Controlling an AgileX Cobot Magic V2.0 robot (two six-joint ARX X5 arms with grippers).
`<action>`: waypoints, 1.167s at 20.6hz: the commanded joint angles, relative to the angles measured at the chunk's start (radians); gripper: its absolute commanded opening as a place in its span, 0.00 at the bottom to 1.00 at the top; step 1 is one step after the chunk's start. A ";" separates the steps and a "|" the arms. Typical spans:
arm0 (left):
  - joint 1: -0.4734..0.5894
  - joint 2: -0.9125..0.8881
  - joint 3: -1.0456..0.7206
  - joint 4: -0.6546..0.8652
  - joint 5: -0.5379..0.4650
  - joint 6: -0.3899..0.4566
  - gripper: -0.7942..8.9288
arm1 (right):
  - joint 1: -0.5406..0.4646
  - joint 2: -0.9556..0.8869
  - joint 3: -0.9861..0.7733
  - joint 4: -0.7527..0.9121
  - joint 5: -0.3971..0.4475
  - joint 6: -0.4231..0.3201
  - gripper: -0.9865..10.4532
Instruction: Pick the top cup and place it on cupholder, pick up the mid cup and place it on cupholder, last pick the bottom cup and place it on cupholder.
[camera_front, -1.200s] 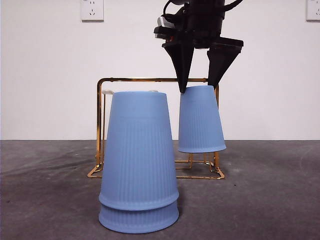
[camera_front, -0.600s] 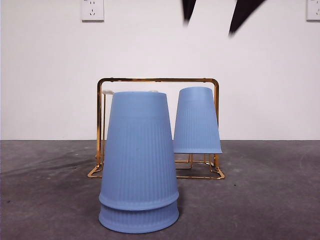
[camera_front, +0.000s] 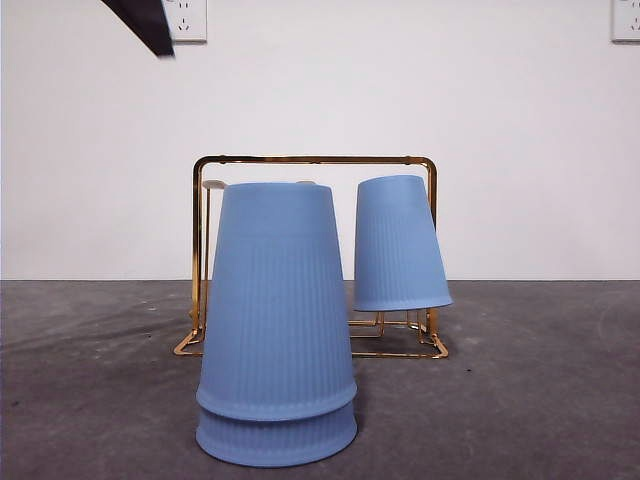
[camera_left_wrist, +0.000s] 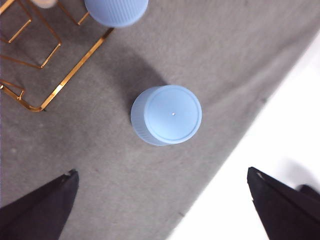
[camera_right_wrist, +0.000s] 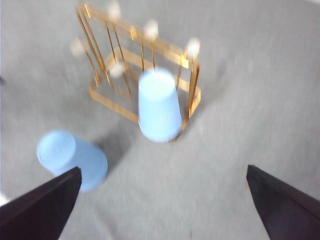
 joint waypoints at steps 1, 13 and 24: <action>-0.047 0.063 0.025 0.008 -0.031 0.032 0.69 | 0.007 -0.126 -0.121 0.078 -0.003 -0.020 0.56; -0.113 0.278 0.025 0.067 -0.093 0.063 0.69 | 0.007 -0.409 -0.317 0.123 -0.003 0.010 0.56; -0.111 0.302 0.025 0.078 -0.067 0.088 0.66 | 0.007 -0.410 -0.317 0.125 -0.003 0.010 0.56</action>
